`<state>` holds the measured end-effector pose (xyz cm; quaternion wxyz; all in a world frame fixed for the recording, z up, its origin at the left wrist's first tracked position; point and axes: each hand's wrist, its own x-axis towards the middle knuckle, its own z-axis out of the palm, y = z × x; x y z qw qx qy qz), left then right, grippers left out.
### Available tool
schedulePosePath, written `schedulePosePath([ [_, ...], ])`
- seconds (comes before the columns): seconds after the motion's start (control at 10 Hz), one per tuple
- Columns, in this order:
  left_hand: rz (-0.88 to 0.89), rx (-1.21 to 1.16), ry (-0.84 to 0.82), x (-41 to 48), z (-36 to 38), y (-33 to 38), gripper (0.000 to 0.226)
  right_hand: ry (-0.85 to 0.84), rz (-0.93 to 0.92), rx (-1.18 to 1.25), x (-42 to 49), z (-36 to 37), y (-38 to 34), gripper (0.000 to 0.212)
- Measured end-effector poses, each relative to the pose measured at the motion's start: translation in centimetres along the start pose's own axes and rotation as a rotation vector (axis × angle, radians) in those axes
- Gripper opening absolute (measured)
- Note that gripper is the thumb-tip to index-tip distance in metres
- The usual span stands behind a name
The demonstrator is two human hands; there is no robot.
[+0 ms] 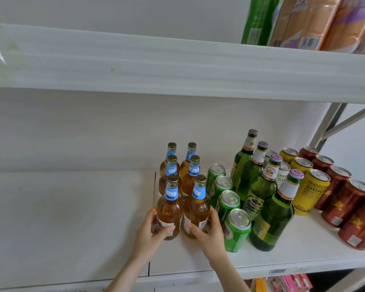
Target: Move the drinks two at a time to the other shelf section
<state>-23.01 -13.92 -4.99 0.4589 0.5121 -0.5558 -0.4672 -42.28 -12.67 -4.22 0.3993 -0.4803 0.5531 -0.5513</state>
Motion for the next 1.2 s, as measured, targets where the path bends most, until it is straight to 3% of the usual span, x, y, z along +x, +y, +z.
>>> schedulePosePath([
  [0.6, -0.019, 0.039, -0.002, 1.7, -0.1, -0.5, 0.076, -0.022, 0.016, 0.008, 1.5, 0.5, -0.1, 0.075],
  [0.8, -0.029, 0.069, -0.01, 1.9, -0.2, -0.5, 0.066, -0.019, 0.016, -0.016, 1.4, 0.5, -0.2, 0.075],
  [1.0, 0.086, 0.384, -0.031, 1.8, -1.0, 0.5, 0.068, 0.012, 0.008, -0.245, 0.7, 0.5, -0.9, 0.08],
  [1.2, 0.41, 1.1, 0.179, 0.2, -1.9, -0.8, 0.082, 0.053, -0.072, -0.739, -2.2, 0.1, -1.2, 0.09],
])
